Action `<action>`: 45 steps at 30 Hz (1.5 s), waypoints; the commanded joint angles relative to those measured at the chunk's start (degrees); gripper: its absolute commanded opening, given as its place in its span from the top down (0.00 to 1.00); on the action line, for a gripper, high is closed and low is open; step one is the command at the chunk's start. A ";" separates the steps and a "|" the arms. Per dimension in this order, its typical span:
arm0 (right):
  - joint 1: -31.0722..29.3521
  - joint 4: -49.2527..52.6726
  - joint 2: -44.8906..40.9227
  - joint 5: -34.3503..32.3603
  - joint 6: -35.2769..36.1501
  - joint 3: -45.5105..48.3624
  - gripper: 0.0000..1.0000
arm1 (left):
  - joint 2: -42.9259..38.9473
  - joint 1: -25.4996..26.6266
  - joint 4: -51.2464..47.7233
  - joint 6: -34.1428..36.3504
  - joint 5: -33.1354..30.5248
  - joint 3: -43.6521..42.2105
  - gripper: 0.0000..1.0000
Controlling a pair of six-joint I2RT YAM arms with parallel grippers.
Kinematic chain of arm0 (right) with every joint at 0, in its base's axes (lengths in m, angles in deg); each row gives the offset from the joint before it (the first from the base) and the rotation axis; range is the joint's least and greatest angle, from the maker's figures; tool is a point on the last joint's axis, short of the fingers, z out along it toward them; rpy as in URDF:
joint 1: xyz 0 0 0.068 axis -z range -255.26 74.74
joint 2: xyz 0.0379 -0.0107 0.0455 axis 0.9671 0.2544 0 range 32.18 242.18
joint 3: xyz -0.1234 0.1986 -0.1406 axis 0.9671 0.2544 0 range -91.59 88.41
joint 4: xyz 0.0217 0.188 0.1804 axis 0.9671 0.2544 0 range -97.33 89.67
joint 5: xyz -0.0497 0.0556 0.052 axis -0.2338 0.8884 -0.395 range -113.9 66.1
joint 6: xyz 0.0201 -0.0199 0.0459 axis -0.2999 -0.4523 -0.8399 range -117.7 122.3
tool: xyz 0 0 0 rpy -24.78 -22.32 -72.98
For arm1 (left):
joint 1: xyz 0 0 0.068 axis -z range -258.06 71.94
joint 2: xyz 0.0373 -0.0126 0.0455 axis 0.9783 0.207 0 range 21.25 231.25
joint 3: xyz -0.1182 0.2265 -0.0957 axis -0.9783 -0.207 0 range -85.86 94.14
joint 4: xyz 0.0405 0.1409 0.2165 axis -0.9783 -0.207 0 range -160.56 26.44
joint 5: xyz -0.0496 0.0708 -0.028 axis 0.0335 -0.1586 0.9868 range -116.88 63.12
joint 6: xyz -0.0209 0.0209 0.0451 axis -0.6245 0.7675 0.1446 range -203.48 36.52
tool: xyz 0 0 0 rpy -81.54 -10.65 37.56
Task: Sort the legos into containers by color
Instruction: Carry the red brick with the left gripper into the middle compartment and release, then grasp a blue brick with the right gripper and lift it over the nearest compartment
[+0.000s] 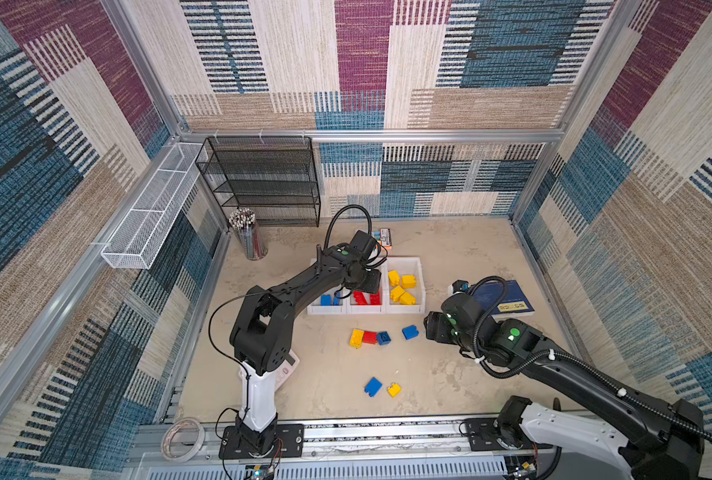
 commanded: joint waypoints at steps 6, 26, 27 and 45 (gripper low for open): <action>-0.01 1.34 -1.79 -2.19 -1.21 0.53 0.15 | -1.05 -0.44 -0.72 1.56 -0.62 -0.46 0.35; 0.08 -4.03 3.42 1.59 0.72 1.26 0.16 | -16.95 -2.03 6.03 -3.37 0.55 -17.02 0.35; 0.02 -4.46 4.10 2.06 0.96 1.19 0.17 | -18.00 -2.03 6.48 -3.73 0.34 -18.36 0.35; -1.62 -19.53 28.09 14.59 8.82 -5.89 0.29 | -43.79 -4.87 3.13 -9.13 -5.11 -39.73 0.34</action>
